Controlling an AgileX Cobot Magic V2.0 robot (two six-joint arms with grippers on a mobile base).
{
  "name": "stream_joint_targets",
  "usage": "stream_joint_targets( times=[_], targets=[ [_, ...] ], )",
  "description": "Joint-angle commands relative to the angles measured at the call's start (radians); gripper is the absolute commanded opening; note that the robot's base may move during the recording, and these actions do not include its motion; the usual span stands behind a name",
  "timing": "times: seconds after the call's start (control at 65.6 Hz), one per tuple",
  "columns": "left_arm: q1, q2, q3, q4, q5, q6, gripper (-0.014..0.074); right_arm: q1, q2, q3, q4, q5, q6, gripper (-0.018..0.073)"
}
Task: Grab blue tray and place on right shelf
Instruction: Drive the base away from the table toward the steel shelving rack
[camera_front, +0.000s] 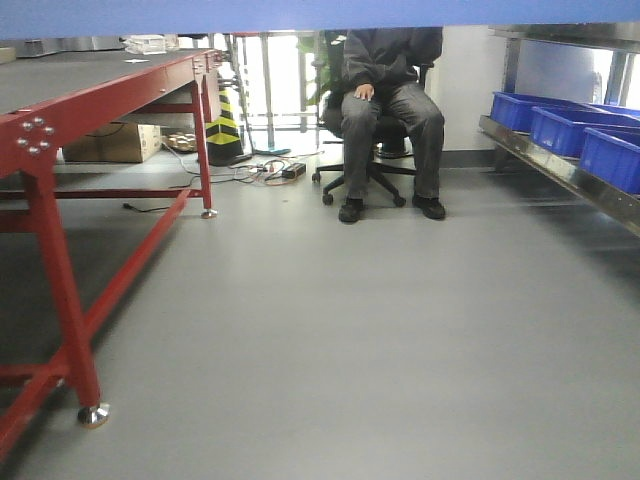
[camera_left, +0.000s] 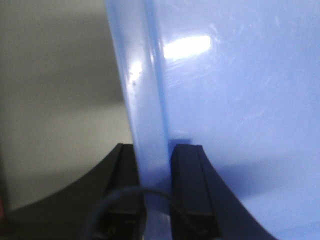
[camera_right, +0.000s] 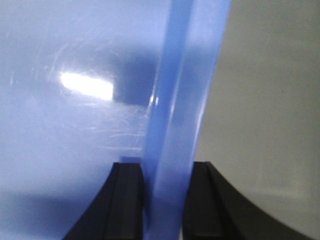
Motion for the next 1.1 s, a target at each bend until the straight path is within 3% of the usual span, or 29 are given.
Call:
stream_joint_targets(
  times=[0.0,1.082],
  targets=[
    [-0.022,-0.026,-0.027,-0.1,0.064,0.038,-0.0048,0.008,-0.024,-0.03,0.019,-0.054,-0.041,0.0057],
    [-0.022,-0.026,-0.027,-0.1,0.064,0.038,-0.0048,0.008,-0.024,-0.03,0.019,-0.054,-0.041,0.0057]
  ],
)
